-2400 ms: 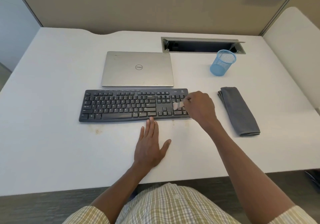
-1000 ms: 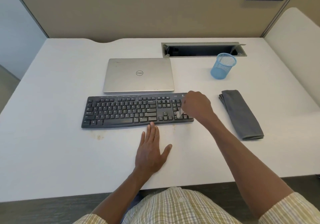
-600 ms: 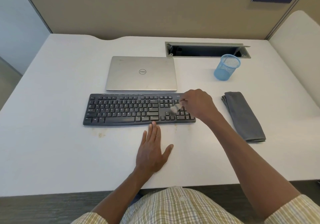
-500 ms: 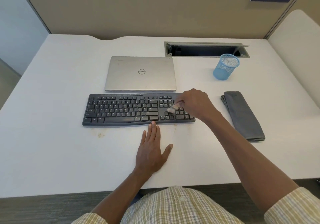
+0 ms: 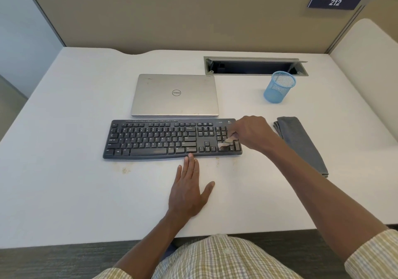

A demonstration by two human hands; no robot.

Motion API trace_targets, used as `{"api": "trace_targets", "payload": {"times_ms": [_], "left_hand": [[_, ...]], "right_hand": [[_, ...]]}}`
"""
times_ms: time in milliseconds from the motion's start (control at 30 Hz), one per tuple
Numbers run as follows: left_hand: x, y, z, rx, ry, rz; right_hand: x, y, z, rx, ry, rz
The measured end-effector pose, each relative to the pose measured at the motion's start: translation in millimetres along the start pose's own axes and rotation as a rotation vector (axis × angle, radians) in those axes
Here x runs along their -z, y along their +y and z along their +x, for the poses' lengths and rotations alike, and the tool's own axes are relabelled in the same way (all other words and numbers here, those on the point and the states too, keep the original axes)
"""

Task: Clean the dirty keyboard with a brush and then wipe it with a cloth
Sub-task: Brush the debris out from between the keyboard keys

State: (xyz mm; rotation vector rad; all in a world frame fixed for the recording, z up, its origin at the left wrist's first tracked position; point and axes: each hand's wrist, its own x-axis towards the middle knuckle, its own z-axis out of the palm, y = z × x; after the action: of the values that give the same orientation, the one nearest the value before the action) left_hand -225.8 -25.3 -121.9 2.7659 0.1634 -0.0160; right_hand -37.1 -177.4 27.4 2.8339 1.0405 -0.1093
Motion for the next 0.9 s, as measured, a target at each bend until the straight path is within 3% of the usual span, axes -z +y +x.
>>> {"api": "trace_targets", "payload": {"times_ms": [600,800,900], "left_hand": [[0,0,0,0.006,-0.009,0.007],[0,0,-1,0.007,-0.014,0.012],[0,0,-1,0.006,-0.019,0.014]], "right_hand": [[3,7,-8,-0.051,0.007,0.025],[-2,10,-3,-0.372,0.141,0.206],[-10,-3,-9,-0.449,0.092,0.296]]}}
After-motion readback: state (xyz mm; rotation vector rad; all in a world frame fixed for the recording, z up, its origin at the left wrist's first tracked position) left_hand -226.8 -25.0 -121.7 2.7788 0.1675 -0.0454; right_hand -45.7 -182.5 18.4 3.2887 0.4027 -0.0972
